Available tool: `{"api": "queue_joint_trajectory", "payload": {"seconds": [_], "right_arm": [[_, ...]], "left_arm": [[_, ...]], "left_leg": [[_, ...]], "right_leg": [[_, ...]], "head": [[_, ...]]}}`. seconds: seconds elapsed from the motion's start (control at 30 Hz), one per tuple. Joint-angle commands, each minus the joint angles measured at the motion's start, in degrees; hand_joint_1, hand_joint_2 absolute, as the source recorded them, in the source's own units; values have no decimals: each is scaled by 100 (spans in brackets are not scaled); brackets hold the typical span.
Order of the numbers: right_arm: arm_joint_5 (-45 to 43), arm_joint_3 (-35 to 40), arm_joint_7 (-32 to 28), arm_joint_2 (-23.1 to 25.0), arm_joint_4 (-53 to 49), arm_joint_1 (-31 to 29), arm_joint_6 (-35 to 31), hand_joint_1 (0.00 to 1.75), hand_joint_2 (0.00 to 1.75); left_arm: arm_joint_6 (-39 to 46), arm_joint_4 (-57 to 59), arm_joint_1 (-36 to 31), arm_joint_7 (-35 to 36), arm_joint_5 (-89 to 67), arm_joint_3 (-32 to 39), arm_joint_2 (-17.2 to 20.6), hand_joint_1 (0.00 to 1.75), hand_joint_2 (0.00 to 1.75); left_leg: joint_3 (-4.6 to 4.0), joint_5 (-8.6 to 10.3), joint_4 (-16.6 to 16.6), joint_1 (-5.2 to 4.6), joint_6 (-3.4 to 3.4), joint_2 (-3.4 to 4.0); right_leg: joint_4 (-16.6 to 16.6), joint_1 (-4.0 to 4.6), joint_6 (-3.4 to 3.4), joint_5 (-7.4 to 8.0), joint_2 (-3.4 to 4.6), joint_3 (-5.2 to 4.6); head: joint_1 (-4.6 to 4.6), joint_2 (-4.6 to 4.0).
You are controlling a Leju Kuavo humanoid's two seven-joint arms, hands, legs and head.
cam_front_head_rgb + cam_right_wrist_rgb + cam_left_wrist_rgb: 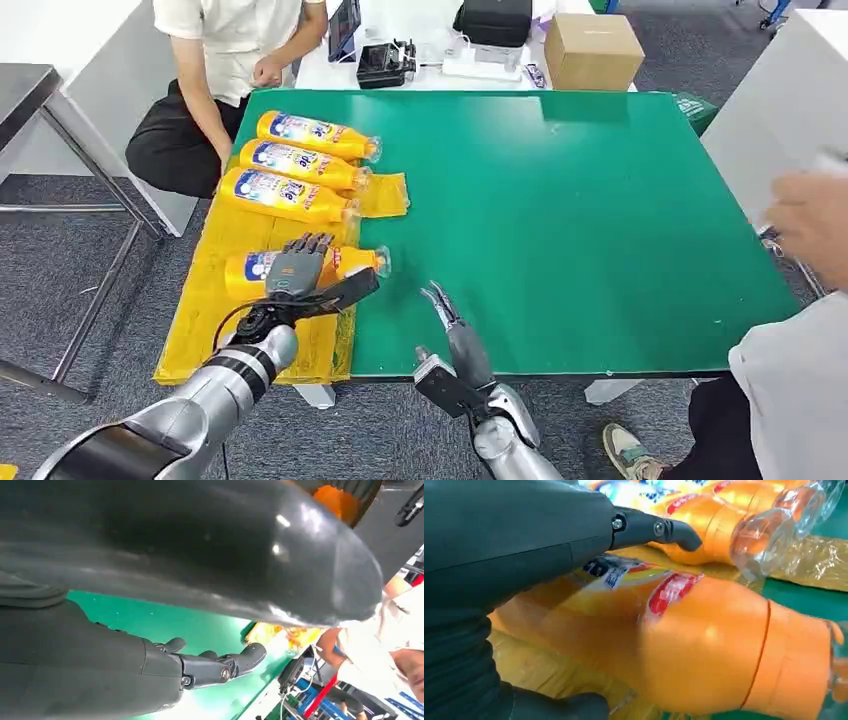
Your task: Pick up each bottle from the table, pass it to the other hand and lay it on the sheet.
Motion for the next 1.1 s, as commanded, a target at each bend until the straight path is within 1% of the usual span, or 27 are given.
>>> {"api": "queue_joint_trajectory", "payload": {"seconds": [0.03,0.07,0.13,0.17,0.2,0.23,0.27,0.3,0.33,0.4,0.47,0.5,0.57,0.6,0.63,0.67,0.7,0.73,0.8,0.83,0.87,0.93,0.97,1.0,1.03,1.07,1.1], "right_arm": [[-50,144,-22,-70,399,-178,-46,0,0],[-50,144,-22,-70,399,-178,-46,0,0],[-50,144,-22,-70,399,-178,-46,0,0],[-63,141,-28,-67,407,-173,-55,0,0],[-85,147,-49,-74,412,-155,-84,0,0],[-107,166,-79,-85,445,-143,-121,0,0],[-160,184,-157,-102,492,-125,-161,0,0],[-239,223,-219,-130,556,-119,-226,0,0],[-291,226,-262,-155,589,-89,-280,0,0],[-350,233,-301,-210,543,-19,-342,0,0],[-523,227,-407,-287,191,155,-265,0,0],[-747,282,-407,-376,-154,286,-82,0,0],[-2319,-23,-407,-378,-1403,765,1216,0,0],[-2468,-43,-407,-446,-1918,925,1352,0,0],[-2585,-55,-407,-487,-2663,1127,1196,0,0],[-2756,-138,-407,-454,-2827,1214,1306,0,0],[-2998,-381,-407,-306,-3217,1378,1375,0,0],[-2947,-402,-407,-276,-3673,1512,1320,0,0],[-2976,-437,-407,-242,-3630,1546,1335,0,0],[-2976,-437,-407,-242,-3630,1546,1335,0,0],[-2976,-437,-407,-242,-3630,1546,1335,0,0],[-3234,-587,-407,-142,-3454,1599,1559,0,0],[-3234,-587,-407,-142,-3454,1599,1559,0,0],[-3277,-706,-407,-43,-3303,1636,1565,0,0],[-3423,-857,-407,88,-3202,1679,1505,0,0],[-3335,-947,-157,266,-3195,1766,1048,0,0],[-3192,-905,-143,322,-3303,1828,756,0,0]], "left_arm": [[-344,447,45,-259,317,539,-19,0,175],[-344,447,45,-259,317,539,-19,0,175],[-344,447,45,-259,317,539,-19,0,175],[-522,373,87,-523,632,793,-70,0,175],[-790,243,168,-1019,1106,1115,-108,0,175],[-1297,128,246,-1410,1644,1429,-142,0,175],[-1897,-126,395,-1962,2252,1711,-130,0,175],[-2303,-537,612,-2238,2781,1806,-79,0,175],[-2566,-1026,823,-2353,3223,1766,-7,0,175],[-2718,-1999,1206,-2258,4051,1539,138,0,175],[-2659,-3020,1616,-2293,4881,1377,249,0,175],[-2627,-3482,1826,-2236,5276,1356,268,0,175],[-2637,-4543,2398,-2219,6321,1321,349,0,175],[-2630,-4852,2584,-2229,6546,1247,431,0,175],[-2520,-5281,2856,-2294,6644,1162,523,0,175],[-2484,-5503,3023,-2294,6706,1137,550,0,175],[-2386,-5829,3303,-2267,6768,1089,607,0,175],[-2318,-6049,3492,-2260,6735,997,651,0,175],[-2261,-6117,3586,-2235,6691,934,660,0,175],[-2261,-6117,3586,-2235,6691,934,660,0,175],[-2261,-6117,3586,-2235,6691,934,660,0,175],[-2016,-6098,3631,-2275,6349,764,706,0,175],[-2016,-6098,3631,-2275,6349,764,706,0,175],[-1789,-6203,3749,-2348,6073,702,691,0,175],[-1734,-6289,3824,-2387,6055,689,629,0,175],[-1417,-6554,4073,-2394,5856,633,523,0,175],[-1209,-6670,4199,-2346,5736,589,470,0,175]], "left_leg": [[38,-8,-11,-1,-4,17],[29,-5,-8,-2,-3,7],[36,-6,-9,-2,-4,12],[41,-7,-10,-1,-5,15],[36,-5,-8,-1,-4,15],[33,-4,-7,-2,-3,7],[42,-5,-10,-1,-4,12],[44,-4,-10,-2,-3,5],[57,-4,-16,-2,-4,5],[69,-4,-20,-4,-4,-16],[68,-9,-16,-3,-2,-2],[68,-12,-15,-4,-2,5],[53,-12,-7,-4,-3,-7],[56,-21,-5,-3,-5,1],[35,-17,1,-5,-4,-3],[32,-23,4,-3,-5,-1],[32,-34,9,-6,-7,3],[13,-23,3,-7,-4,0],[-9,-16,2,-3,-3,-10],[7,-31,5,-4,-7,-2],[-2,-28,5,-3,-13,-13],[33,-45,5,2,-18,-14],[31,-45,6,2,-20,-13],[8,-26,-3,0,-18,-26],[20,-31,-5,2,-19,-23],[3,-25,-4,1,-17,-23],[11,-29,-3,1,-18,-21]], "right_leg": [[-11,1,-7,-3,8,33],[-8,0,-5,-2,3,27],[-8,0,-7,-2,8,33],[-10,1,-8,-2,10,38],[-9,1,-7,0,11,33],[-7,0,-5,-2,6,31],[-10,1,-7,-1,8,38],[-11,-1,-5,-2,4,41],[-16,0,-8,-3,3,54],[-20,-2,-7,-8,-6,69],[-19,-1,-5,-7,7,66],[-17,-2,-7,-8,9,64],[-7,-2,-7,-11,-3,50],[-5,-1,-10,-17,1,50],[2,-3,-7,-16,-4,31],[4,-1,-9,-21,-3,27],[12,-3,-12,-31,1,28],[6,-5,-8,-20,4,10],[2,-1,-6,-16,-4,-8],[6,-1,-11,-29,-1,4],[5,-2,-15,-29,-10,-4],[3,5,-19,-49,-17,33],[4,5,-14,-52,-16,30],[-4,1,-8,-36,-22,10],[-7,3,-10,-39,-20,21],[-6,1,-7,-33,-15,4],[-6,2,-9,-37,-15,12]], "head": [[-2,0],[-2,0],[-2,0],[-2,0],[-2,0],[0,0],[-2,0],[-4,0],[-2,0],[-2,0],[-4,0],[0,0],[-2,0],[-2,0],[-2,0],[2,0],[0,0],[-2,0],[0,0],[-2,0],[-4,0],[-2,0],[-2,0],[0,0],[0,0],[-2,0],[0,0]]}}
